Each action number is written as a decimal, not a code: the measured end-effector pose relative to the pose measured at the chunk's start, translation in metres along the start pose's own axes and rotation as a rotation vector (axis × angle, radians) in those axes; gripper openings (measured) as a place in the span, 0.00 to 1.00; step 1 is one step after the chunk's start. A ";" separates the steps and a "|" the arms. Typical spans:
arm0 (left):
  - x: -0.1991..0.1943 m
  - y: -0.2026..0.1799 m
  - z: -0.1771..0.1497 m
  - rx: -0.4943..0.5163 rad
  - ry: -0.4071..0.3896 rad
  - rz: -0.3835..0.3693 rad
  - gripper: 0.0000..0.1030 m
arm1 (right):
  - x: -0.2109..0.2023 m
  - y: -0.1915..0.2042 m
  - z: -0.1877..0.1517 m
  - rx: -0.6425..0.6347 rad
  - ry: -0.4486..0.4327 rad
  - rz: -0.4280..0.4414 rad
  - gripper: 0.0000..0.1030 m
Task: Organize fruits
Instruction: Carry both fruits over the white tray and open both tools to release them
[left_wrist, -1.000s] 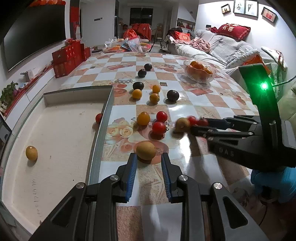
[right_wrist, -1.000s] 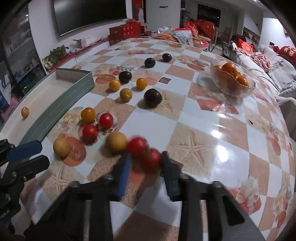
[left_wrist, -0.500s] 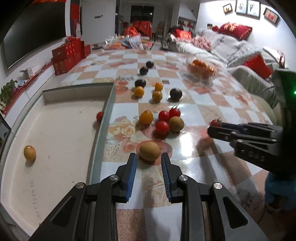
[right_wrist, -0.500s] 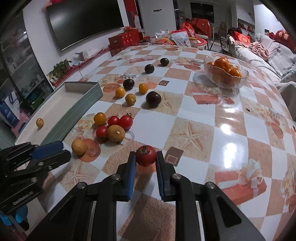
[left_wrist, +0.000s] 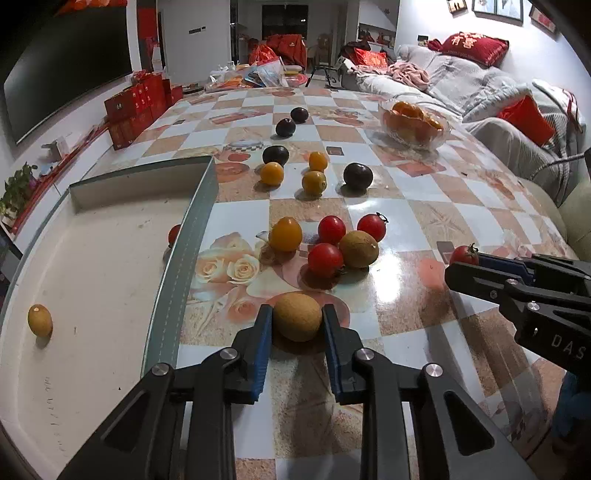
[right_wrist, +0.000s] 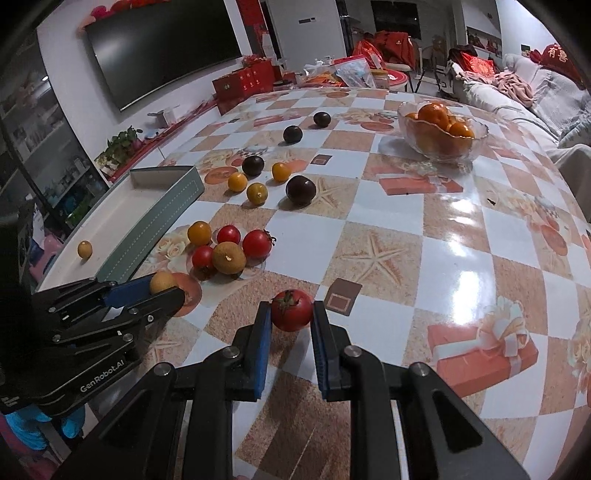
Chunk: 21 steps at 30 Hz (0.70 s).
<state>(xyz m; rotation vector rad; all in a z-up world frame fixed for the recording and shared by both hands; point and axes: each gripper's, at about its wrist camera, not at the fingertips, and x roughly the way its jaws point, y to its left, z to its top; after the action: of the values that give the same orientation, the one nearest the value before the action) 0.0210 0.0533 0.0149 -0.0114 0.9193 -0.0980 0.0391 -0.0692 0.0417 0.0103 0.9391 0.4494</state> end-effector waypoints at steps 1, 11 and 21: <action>-0.001 0.002 0.000 -0.010 -0.002 -0.009 0.27 | -0.001 0.000 0.001 0.003 -0.001 0.003 0.22; -0.048 0.015 0.011 -0.025 -0.087 -0.052 0.27 | -0.013 0.023 0.020 -0.022 -0.024 0.035 0.22; -0.083 0.077 0.033 -0.054 -0.148 0.053 0.27 | 0.002 0.088 0.062 -0.105 -0.016 0.119 0.22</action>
<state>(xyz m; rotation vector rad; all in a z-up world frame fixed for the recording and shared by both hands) 0.0035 0.1367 0.0969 -0.0442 0.7737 -0.0227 0.0562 0.0227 0.0954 -0.0257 0.9009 0.6073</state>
